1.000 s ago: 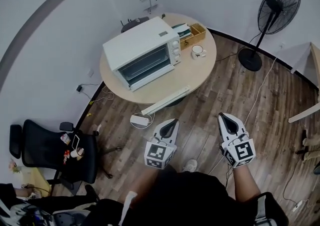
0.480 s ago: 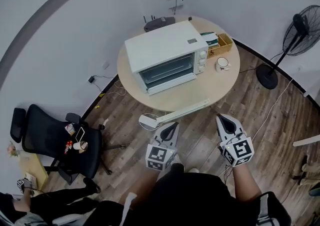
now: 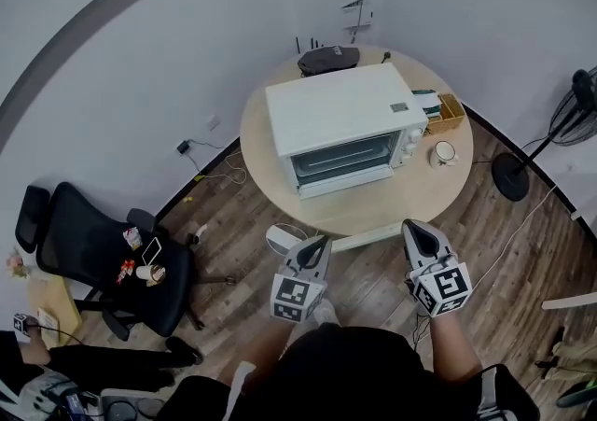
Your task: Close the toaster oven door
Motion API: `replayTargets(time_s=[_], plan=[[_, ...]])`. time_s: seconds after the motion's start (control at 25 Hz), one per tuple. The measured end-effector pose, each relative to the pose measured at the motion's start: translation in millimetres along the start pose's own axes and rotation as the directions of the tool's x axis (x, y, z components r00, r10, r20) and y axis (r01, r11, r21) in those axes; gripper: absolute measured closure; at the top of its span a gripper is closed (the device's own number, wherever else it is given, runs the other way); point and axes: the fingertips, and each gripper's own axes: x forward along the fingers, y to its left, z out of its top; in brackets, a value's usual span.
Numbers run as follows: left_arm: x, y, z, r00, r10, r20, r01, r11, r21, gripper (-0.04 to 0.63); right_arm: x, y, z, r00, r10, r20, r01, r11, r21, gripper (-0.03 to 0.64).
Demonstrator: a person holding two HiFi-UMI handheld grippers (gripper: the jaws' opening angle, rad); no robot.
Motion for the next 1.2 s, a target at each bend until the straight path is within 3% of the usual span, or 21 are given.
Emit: replayTargets(time_s=[0.2, 0.36, 0.64, 0.68, 0.8, 0.88, 1.08, 1.2], plan=[[1, 24, 2, 1.000, 0.006, -0.006, -0.006, 1.000, 0.014, 0.589, 27, 0, 11, 0.999, -0.005, 0.038, 0.003, 0.999, 0.042, 0.620], [1, 35, 5, 0.999, 0.027, -0.021, -0.025, 0.998, 0.060, 0.589, 49, -1, 18, 0.999, 0.021, 0.040, -0.021, 1.000, 0.010, 0.620], [10, 60, 0, 0.986, 0.161, -0.043, -0.156, 0.983, 0.099, 0.584, 80, -4, 26, 0.994, 0.091, 0.056, -0.092, 0.996, 0.020, 0.620], [10, 62, -2, 0.983, 0.179, -0.045, -0.174, 0.978, 0.113, 0.569, 82, -4, 25, 0.993, 0.104, 0.050, -0.105, 0.994, 0.016, 0.620], [18, 61, -16, 0.973, 0.221, -0.074, -0.207, 0.964, 0.165, 0.429, 87, -9, 17, 0.989, 0.143, 0.032, -0.144, 0.990, 0.001, 0.620], [26, 55, -26, 0.968, 0.231, -0.103, -0.205, 0.955, 0.214, 0.369, 88, -14, 10, 0.984, 0.174, 0.025, -0.174, 0.985, -0.006, 0.620], [34, 52, -57, 0.946, 0.224, -0.234, -0.136, 0.931, 0.339, 0.271, 95, -15, 9, 0.976, 0.218, 0.010, -0.218, 0.976, -0.006, 0.620], [37, 47, -86, 0.914, 0.240, -0.328, -0.075, 0.892, 0.446, 0.237, 95, -19, 6, 0.971, 0.238, 0.006, -0.238, 0.971, -0.004, 0.620]])
